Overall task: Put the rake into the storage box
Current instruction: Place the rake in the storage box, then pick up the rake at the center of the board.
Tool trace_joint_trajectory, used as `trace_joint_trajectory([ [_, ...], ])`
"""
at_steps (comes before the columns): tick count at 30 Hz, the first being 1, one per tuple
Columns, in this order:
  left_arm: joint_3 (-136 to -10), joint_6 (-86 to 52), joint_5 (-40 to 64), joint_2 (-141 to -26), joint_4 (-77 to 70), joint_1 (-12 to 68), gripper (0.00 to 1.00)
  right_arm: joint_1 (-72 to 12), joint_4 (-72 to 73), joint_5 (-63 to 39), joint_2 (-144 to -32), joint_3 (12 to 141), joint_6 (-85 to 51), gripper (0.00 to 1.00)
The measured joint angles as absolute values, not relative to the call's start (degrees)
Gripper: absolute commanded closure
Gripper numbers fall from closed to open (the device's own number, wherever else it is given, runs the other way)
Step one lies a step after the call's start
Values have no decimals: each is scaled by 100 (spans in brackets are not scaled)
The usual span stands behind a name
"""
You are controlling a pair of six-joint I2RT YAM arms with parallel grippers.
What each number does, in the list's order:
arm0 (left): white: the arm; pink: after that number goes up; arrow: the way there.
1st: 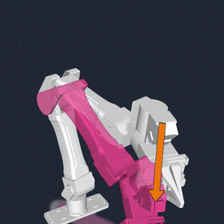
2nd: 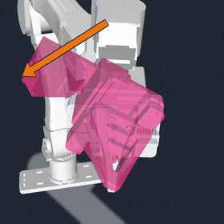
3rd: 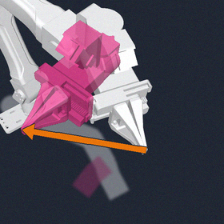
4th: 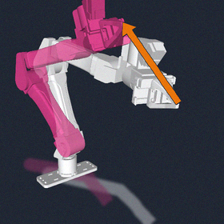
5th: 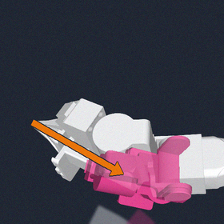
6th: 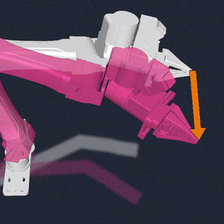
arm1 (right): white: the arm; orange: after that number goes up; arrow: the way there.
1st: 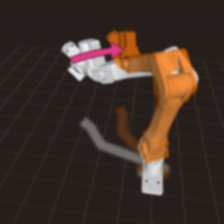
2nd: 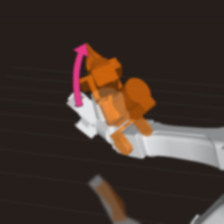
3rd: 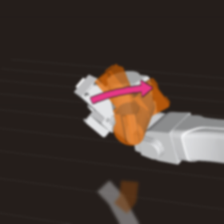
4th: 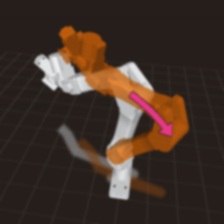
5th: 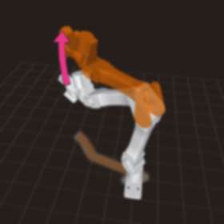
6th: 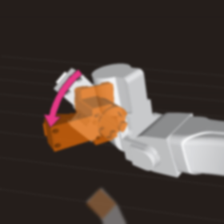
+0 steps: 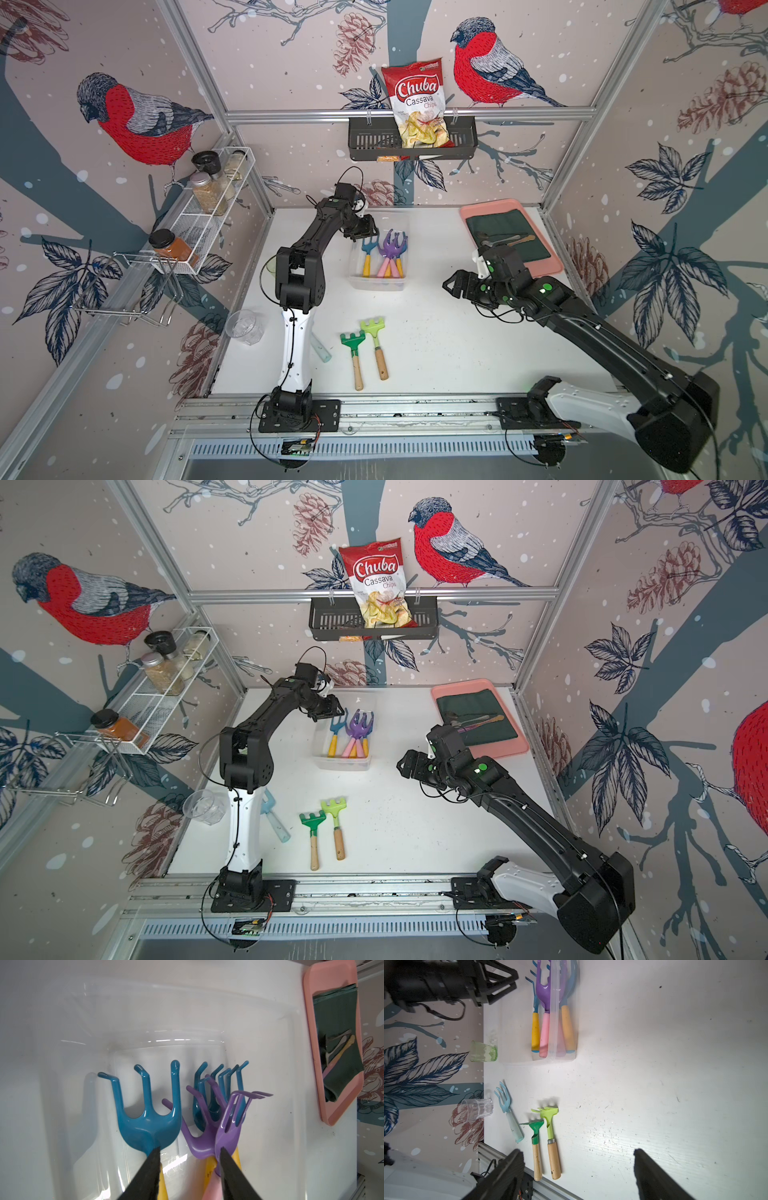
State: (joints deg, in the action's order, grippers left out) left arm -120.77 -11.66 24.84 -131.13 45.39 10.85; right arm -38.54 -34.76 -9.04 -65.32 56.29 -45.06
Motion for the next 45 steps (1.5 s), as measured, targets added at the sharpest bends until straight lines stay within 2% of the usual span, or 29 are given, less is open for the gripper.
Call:
trace_joint_trajectory([
  [8, -11815, -1514, 2759, -12057, 4344, 1081, 39, -5658, -3391, -174, -7559, 5537, -5153, 17],
  [15, -9889, -1811, 3063, -10508, 3889, 969, 35, -7096, -3520, 539, -9550, 6906, -5437, 19],
  [20, -8608, -1940, 3179, -9618, 3704, 757, 35, -7616, -3736, 633, -10711, 7802, -5430, 24],
  [31, -7550, -1953, 3291, -8890, 3452, 537, 34, -7894, -4025, 419, -11743, 8484, -5315, 48],
  [34, -7419, -1953, 3291, -8836, 3361, 519, 34, -7896, -4071, 377, -11767, 8431, -5258, 57],
  [40, -7384, -1964, 3301, -8783, 3304, 508, 35, -7797, -3918, 191, -11651, 8121, -5129, 82],
  [45, -7253, -2104, 3393, -8652, 3148, 508, 35, -7590, -3789, 40, -11236, 7625, -5061, 85],
])
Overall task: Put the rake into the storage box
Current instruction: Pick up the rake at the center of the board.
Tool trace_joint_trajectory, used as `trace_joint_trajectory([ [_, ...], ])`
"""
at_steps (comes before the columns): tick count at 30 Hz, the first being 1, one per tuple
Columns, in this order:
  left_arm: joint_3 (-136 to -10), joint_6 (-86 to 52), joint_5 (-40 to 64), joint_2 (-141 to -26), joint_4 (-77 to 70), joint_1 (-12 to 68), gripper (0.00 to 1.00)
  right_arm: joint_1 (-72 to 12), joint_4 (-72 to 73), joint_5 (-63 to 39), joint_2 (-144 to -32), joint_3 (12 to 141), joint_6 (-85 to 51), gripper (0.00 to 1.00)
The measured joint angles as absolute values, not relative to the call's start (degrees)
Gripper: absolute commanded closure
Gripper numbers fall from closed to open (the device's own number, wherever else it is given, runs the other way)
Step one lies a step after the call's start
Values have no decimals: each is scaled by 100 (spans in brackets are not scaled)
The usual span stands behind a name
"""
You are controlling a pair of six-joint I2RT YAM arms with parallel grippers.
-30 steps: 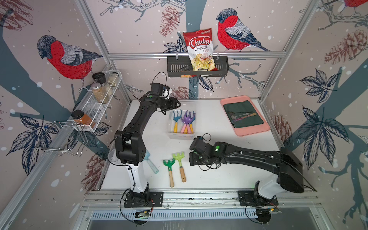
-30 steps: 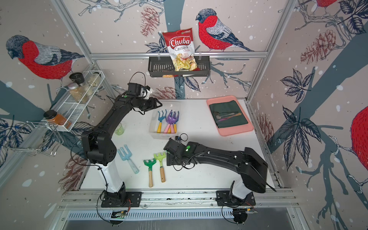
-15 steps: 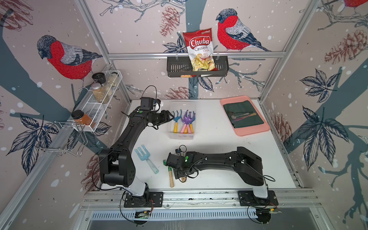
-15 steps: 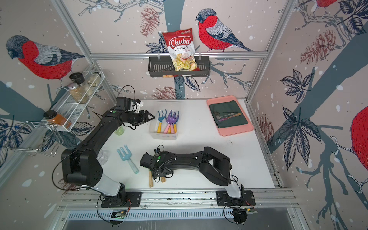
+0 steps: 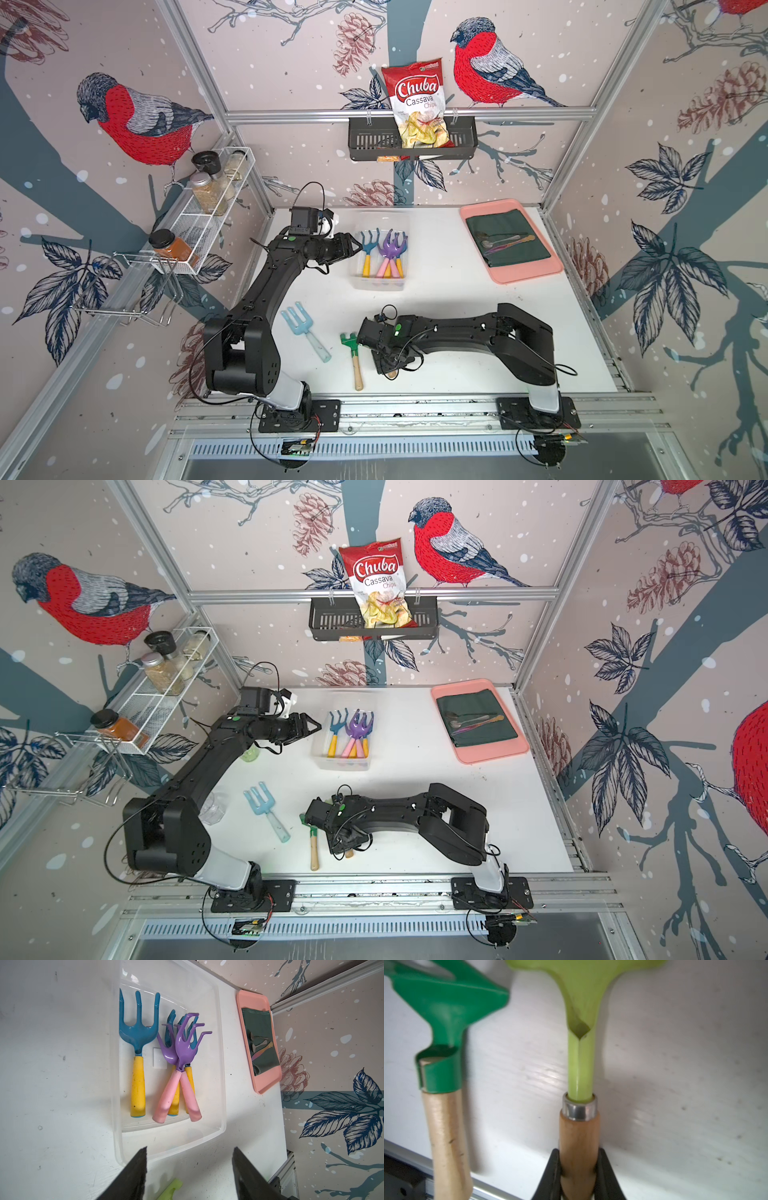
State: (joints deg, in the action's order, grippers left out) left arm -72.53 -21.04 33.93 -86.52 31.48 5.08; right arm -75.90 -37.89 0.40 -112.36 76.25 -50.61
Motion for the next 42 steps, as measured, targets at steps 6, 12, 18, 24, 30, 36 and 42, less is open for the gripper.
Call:
trace_joint_trajectory([
  [6, -6954, -2401, 3594, -8471, 2825, 672, 35, -7330, -3769, -75, -10235, 7371, -4939, 84],
  [12, -6735, -2724, 3715, -8329, 2547, 1039, 35, -6829, -3597, -237, -9487, 7363, -4794, 83],
  [18, -6761, -3011, 3743, -8307, 2265, 1378, 35, -6064, -3487, -349, -9207, 7408, -4661, 83],
  [24, -6914, -3151, 3728, -8396, 2161, 1518, 36, -5513, -3433, -593, -9214, 7699, -4466, 83],
  [30, -6895, -3275, 3752, -8436, 1935, 1857, 39, -5247, -3465, -810, -9461, 8108, -4193, 82],
  [36, -6772, -3424, 3793, -8573, 1712, 2121, 47, -5238, -3503, -954, -9679, 8565, -3975, 82],
  [42, -6788, -3450, 3778, -8709, 1653, 2154, 64, -5256, -3649, -982, -9714, 8766, -3876, 82],
])
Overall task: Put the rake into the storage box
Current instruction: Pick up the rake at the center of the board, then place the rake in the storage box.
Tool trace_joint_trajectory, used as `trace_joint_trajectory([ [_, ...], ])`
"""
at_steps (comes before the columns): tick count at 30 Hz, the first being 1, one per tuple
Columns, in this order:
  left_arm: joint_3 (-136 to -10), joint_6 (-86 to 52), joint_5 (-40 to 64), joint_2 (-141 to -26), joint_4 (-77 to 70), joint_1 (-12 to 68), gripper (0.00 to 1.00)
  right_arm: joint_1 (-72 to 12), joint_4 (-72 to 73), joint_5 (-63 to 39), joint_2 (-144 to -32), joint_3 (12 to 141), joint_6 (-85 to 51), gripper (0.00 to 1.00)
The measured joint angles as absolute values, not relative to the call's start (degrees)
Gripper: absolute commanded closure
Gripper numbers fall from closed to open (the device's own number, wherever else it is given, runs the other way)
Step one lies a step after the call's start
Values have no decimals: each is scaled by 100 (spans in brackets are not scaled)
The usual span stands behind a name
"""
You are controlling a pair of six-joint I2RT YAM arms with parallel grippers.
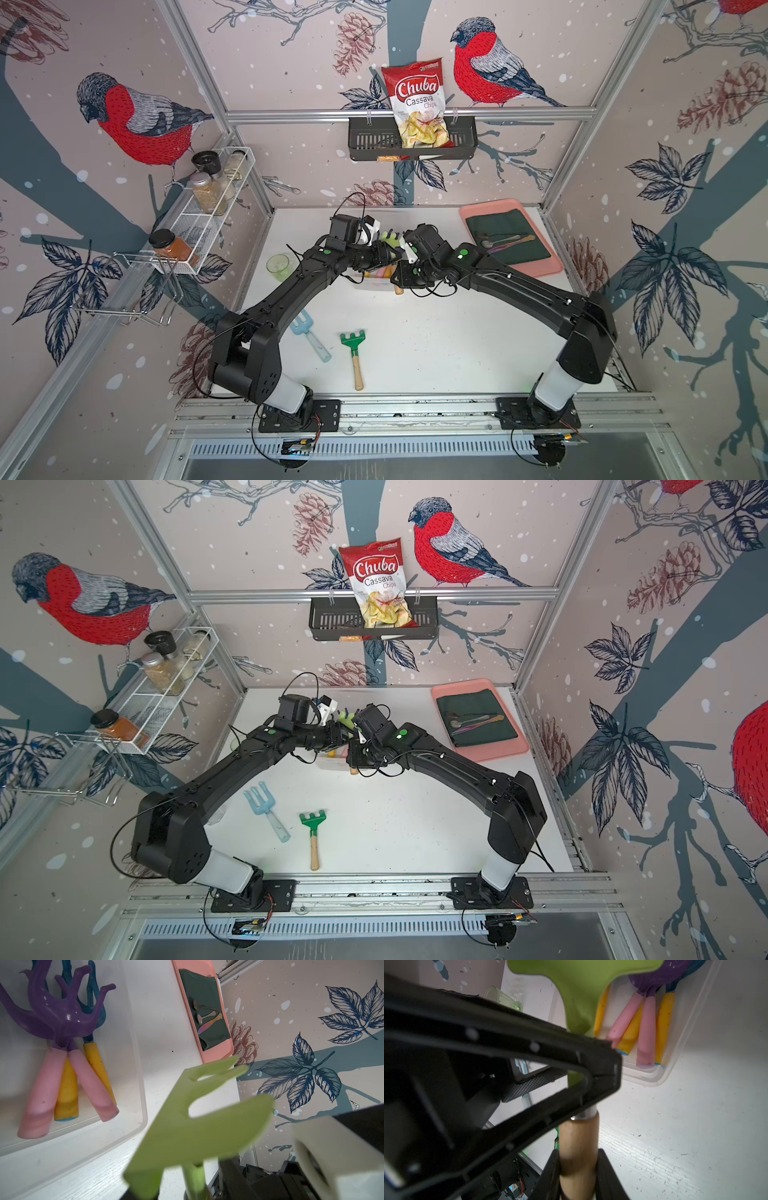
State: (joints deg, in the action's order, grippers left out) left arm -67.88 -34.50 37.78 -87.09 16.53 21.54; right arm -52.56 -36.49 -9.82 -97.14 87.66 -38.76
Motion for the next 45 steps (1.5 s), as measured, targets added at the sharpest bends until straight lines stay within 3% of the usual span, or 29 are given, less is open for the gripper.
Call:
trace_joint_trajectory([
  [8, -6978, -3701, 4027, -8925, 1431, 2200, 89, -5336, -3778, -908, -9712, 8774, -3830, 79],
  [9, -6993, -3706, 4045, -8930, 1426, 2206, 91, -5336, -3785, -897, -9710, 8764, -3828, 75],
  [11, -7041, -3717, 4106, -8967, 1435, 2204, 92, -5334, -3758, -867, -9690, 8753, -3830, 59],
  [13, -7076, -3590, 3981, -9004, 1461, 2202, 94, -5328, -3787, -884, -9653, 8746, -3767, 54],
  [17, -7207, -3415, 3857, -9126, 1592, 2171, 94, -5306, -3771, -895, -9478, 8694, -3771, 26],
  [19, -7371, -3280, 3850, -9264, 1678, 2137, 95, -5271, -3754, -893, -9351, 8595, -3771, 21],
  [31, -9247, -2329, 3483, -10989, 2558, 1282, 95, -4840, -3603, -827, -8121, 7293, -4042, 18],
  [45, -11469, -1614, 2995, -13030, 3688, 1114, 95, -4486, -3288, -972, -7697, 6486, -4077, 19],
])
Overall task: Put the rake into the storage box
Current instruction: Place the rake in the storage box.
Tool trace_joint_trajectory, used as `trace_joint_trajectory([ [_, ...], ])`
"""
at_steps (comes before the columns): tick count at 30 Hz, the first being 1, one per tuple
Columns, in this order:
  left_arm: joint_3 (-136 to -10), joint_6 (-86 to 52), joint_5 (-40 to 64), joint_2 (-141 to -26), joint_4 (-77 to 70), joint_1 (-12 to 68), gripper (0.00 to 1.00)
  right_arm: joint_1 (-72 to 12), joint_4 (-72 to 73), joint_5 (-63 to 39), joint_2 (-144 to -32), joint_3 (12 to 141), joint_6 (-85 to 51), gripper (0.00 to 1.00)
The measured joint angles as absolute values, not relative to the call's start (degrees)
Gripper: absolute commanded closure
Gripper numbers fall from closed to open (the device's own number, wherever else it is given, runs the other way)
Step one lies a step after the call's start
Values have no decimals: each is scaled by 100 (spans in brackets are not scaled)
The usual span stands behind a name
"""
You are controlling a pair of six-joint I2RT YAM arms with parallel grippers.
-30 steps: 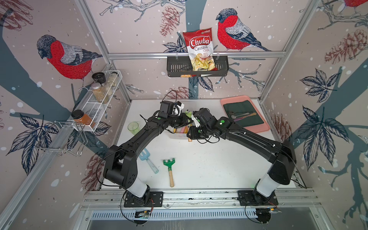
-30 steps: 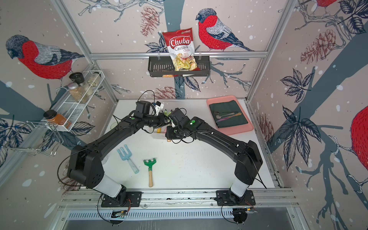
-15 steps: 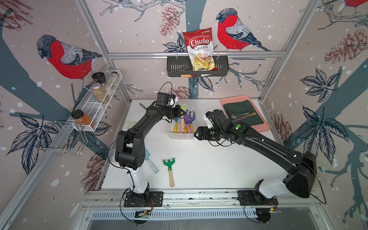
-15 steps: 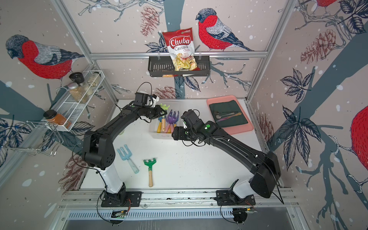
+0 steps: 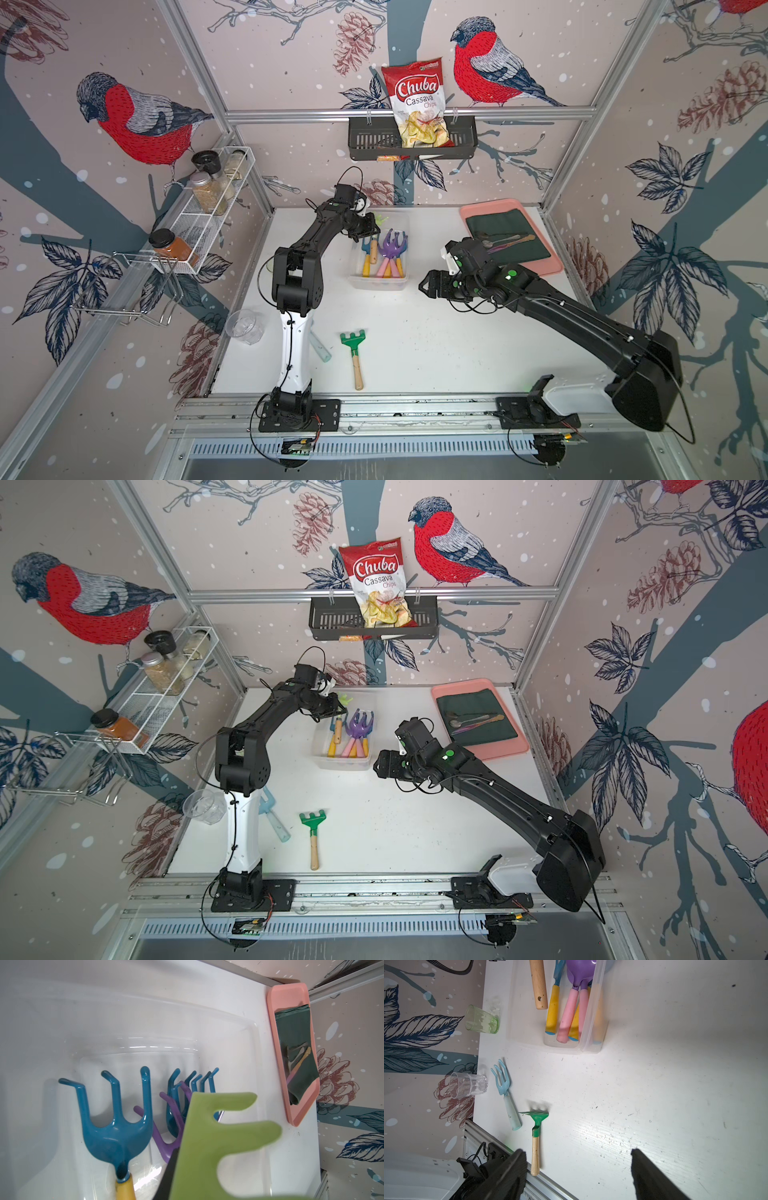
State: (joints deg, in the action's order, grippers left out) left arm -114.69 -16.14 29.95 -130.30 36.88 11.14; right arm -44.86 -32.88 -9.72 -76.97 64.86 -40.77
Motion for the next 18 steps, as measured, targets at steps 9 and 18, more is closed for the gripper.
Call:
trace_joint_trajectory([
  [9, -11646, -1643, 2882, -13395, 3769, 1109, 95, -4410, -3155, -1090, -7701, 6396, -4075, 18],
  [18, -11609, -1671, 2788, -13456, 3741, 1133, 80, -4368, -3009, -1199, -7721, 6263, -4069, 18],
])
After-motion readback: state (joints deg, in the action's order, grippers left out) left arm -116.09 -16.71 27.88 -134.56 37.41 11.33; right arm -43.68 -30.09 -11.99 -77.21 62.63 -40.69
